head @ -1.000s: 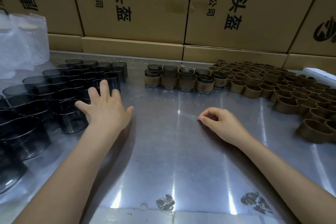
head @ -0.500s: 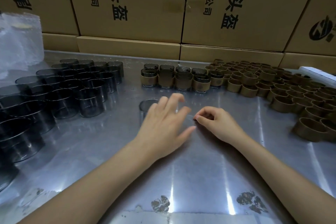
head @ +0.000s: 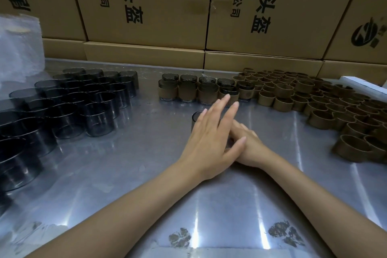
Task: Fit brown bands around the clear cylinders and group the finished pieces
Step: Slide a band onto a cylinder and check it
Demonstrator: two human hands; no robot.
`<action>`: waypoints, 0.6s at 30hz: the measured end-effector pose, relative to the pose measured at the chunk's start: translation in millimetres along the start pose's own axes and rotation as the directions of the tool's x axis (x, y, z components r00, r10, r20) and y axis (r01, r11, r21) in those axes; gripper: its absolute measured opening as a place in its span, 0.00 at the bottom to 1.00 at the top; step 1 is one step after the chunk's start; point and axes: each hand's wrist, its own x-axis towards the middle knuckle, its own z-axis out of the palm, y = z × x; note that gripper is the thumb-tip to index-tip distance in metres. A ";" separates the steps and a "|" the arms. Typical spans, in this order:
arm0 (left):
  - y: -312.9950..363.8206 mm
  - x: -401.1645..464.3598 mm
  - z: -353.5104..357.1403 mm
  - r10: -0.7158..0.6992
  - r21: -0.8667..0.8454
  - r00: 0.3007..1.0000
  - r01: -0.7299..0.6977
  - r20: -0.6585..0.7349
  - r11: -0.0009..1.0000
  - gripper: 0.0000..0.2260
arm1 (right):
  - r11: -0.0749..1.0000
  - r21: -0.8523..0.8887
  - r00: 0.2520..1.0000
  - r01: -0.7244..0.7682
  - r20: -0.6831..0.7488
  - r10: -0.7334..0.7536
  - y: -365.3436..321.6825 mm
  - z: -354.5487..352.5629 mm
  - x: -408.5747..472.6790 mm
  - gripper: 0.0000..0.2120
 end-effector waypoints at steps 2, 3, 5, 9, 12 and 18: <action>1.2 2.0 2.7 0.031 0.002 1.000 -0.031 0.000 1.000 0.28 | 0.999 0.036 0.999 -0.017 -0.044 0.018 2.4 1.6 2.0 0.21; 0.5 2.7 3.2 0.039 0.002 0.999 -0.039 -0.001 0.999 0.27 | 0.996 0.084 0.998 -0.021 -0.064 0.026 3.3 2.1 2.7 0.22; -3.1 3.8 2.5 0.029 0.001 1.000 -0.029 -0.002 1.000 0.25 | 0.977 0.212 0.994 0.001 -0.105 0.022 4.4 2.5 1.6 0.26; -16.3 7.9 -0.6 -0.059 -0.055 0.998 0.059 0.005 0.997 0.25 | 0.887 0.458 0.969 0.063 -0.240 0.054 6.5 0.9 -1.2 0.22; -26.5 9.3 -4.9 -0.139 -0.125 0.990 0.139 0.003 0.982 0.27 | 0.844 0.516 0.925 0.147 -0.375 0.068 3.4 -1.8 -2.2 0.21; -36.0 6.8 -7.9 -0.156 -0.284 0.958 0.223 0.240 0.933 0.29 | 0.850 0.512 0.885 0.123 -0.444 0.139 2.3 -7.0 -1.5 0.27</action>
